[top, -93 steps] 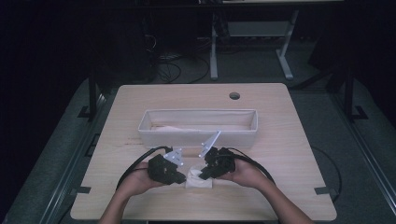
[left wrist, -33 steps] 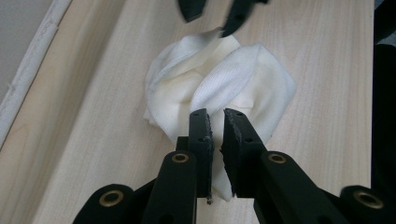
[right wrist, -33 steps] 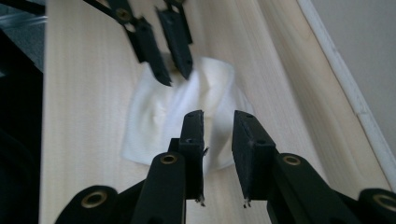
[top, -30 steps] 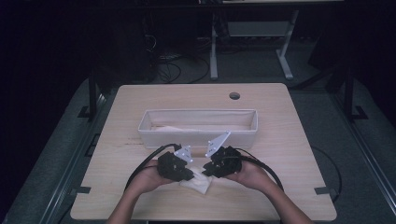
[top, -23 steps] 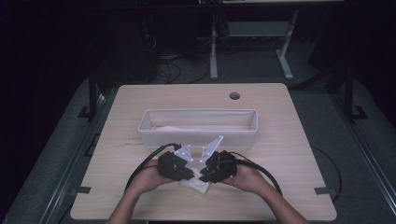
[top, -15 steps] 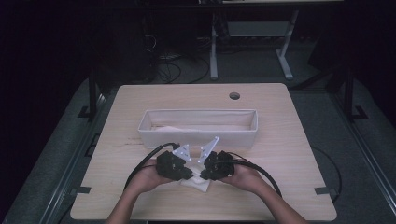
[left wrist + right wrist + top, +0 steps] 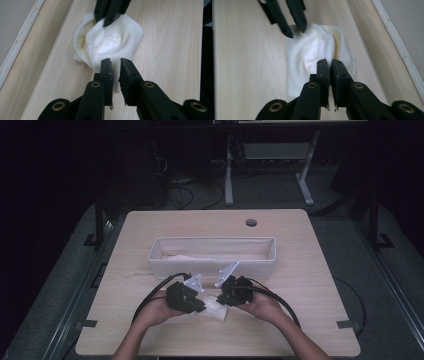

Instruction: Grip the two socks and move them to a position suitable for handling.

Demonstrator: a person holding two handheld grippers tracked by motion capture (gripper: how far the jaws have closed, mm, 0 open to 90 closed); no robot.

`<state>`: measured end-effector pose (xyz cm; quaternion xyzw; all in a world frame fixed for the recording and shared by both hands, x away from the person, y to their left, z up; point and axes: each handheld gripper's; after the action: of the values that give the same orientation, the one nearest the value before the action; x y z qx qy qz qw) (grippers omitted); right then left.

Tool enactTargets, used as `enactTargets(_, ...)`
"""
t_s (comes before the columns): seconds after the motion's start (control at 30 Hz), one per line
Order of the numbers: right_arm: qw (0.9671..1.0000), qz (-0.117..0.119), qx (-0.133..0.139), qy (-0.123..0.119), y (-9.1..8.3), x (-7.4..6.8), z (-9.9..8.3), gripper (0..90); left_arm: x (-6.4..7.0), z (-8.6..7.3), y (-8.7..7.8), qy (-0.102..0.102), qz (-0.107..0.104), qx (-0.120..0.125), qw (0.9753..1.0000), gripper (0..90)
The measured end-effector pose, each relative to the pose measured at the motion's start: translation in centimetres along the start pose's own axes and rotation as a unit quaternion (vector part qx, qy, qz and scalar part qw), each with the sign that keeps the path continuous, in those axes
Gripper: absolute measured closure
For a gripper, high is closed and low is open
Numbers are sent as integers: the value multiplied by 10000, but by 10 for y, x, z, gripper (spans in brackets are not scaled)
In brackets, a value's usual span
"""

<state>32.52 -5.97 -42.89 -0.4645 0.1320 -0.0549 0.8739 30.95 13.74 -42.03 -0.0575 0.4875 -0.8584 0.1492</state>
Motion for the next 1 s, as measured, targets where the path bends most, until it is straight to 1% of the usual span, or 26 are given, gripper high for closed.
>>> enactTargets(0.07,10000,-10,-32,4,3,2,-1,822,-1,0,1,-2,13,-11,10000,800)
enactTargets(0.13,10000,-5,-2,13,3,3,-1,789,-1,0,1,-27,19,-18,10000,800)
enactTargets(0.17,10000,-5,-2,13,3,3,-1,789,-1,0,1,-27,19,-18,10000,801)
enactTargets(0.2,9999,-88,62,-45,-1,-1,-1,757,-1,0,1,-53,44,-13,10000,800)
enactTargets(0.23,9999,-88,62,-45,-1,-1,-1,757,-1,0,1,-53,44,-13,10000,801)
enactTargets(0.27,9996,-105,217,-134,-8,-5,-1,726,-1,0,1,-81,40,2,10000,800)
enactTargets(0.33,9990,-136,332,-249,-15,-11,-1,690,-1,0,2,-76,40,-12,10000,800)
enactTargets(0.37,9985,-100,410,-338,-17,-13,-1,670,-1,1,2,-76,32,-21,10000,800)
enactTargets(0.43,9976,67,521,-451,-19,-17,0,642,-1,1,3,-75,41,-25,10000,800)
enactTargets(0.5,9971,200,479,-551,-16,-20,1,610,-2,1,3,-98,34,-16,9999,800)
enactTargets(0.53,9973,251,427,-540,-13,-20,2,598,-2,1,3,-98,43,-10,9999,800)
enactTargets(0.57,9973,237,395,-576,-9,-19,2,593,-3,1,3,-105,47,-6,9999,800)
enactTargets(0.67,9981,213,260,-523,1,-17,3,555,-3,1,3,-121,35,-8,9999,800)
enactTargets(0.77,9980,164,176,-593,10,-13,4,534,-3,0,2,-122,23,-17,9999,799)
enactTargets(0.8,9979,125,173,-611,12,-12,4,522,-3,0,2,-119,31,-18,9999,799)
enactTargets(0.83,9982,150,182,-557,13,-11,4,513,-3,0,2,-117,26,-22,9999,799)
enactTargets(0.9,9981,116,228,-559,14,-10,4,504,-3,0,2,-108,31,-28,9999,799)
enactTargets(0.97,9981,105,240,-552,14,-10,4,503,-3,-1,2,-121,33,-23,9999,799)
enactTargets(1.0,9978,98,282,-588,12,-11,4,504,-3,-1,2,-125,33,-24,9999,799)
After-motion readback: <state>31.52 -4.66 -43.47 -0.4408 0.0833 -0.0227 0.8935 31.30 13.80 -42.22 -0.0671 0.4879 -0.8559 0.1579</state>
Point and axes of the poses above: each handheld gripper's, and its own axes: y roughly forward along the jaws, z roughly out of its top, x roughly to its right, and after that the axes turned 9 degrees about z, right-handed
